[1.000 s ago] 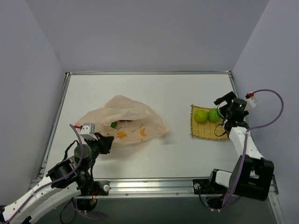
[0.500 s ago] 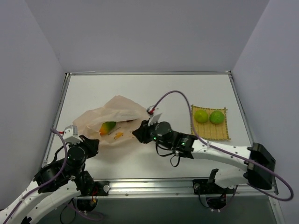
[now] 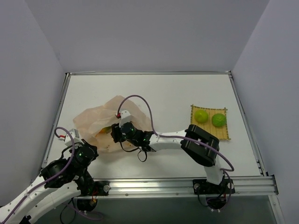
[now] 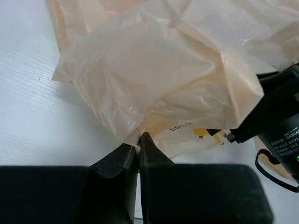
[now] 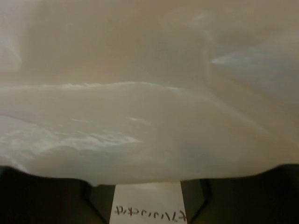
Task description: Take the fake fruits out of the plastic bag
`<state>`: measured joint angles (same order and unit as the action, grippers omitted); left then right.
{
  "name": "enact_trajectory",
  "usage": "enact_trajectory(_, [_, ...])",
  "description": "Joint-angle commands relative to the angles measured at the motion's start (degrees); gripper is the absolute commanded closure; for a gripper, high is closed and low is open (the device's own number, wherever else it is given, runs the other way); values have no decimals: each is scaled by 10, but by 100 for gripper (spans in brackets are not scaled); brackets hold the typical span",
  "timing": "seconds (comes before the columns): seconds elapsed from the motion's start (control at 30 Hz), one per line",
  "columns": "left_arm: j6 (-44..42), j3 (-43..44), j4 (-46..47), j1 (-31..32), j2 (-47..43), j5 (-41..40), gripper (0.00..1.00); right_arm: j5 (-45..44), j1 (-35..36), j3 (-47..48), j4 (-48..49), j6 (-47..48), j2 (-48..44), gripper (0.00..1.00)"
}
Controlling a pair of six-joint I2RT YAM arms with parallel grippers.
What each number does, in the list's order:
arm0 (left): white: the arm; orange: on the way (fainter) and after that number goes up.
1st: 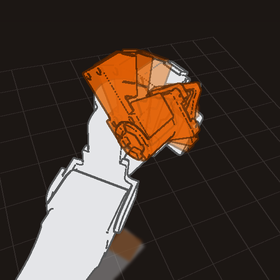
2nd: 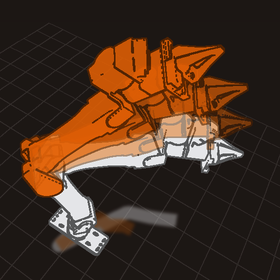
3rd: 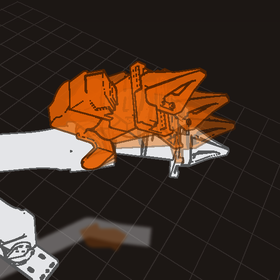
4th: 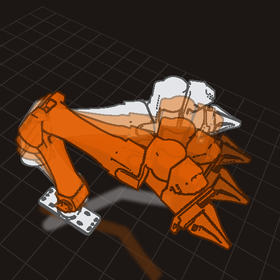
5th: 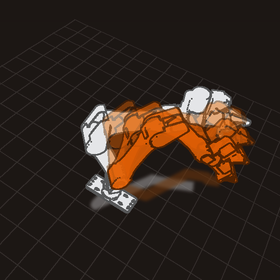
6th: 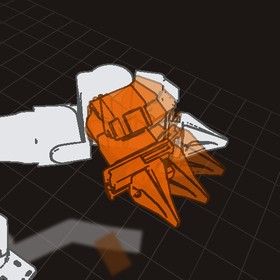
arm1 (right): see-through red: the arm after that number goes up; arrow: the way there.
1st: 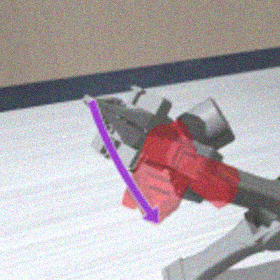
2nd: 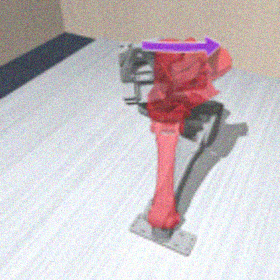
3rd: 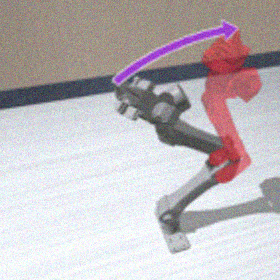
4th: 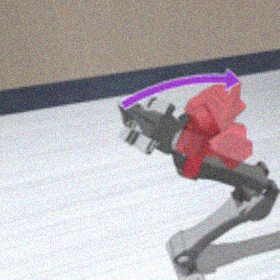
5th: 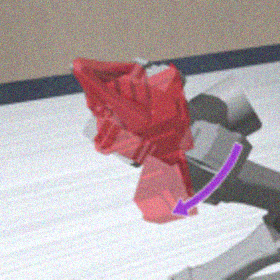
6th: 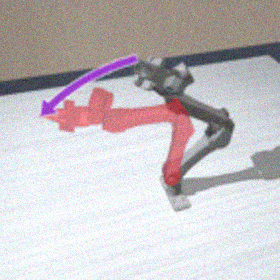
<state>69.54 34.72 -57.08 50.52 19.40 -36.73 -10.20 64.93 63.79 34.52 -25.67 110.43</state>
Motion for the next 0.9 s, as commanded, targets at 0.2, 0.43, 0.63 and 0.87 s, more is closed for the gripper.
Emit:
enact_trajectory(0.2, [32,-23,-23,-1,-16,-21,98,-1,-8,145,29,110,112,32])
enact_trajectory(0.43, [-9,-22,12,-1,-32,-19,98,19,-30,215,16,169,152,5])
enact_trajectory(0.63, [-13,-29,28,-1,-34,-11,98,205,-77,281,67,172,211,4])
enact_trajectory(0.87, [-32,-11,27,-2,-26,-23,98,384,-119,433,-55,206,325,0])
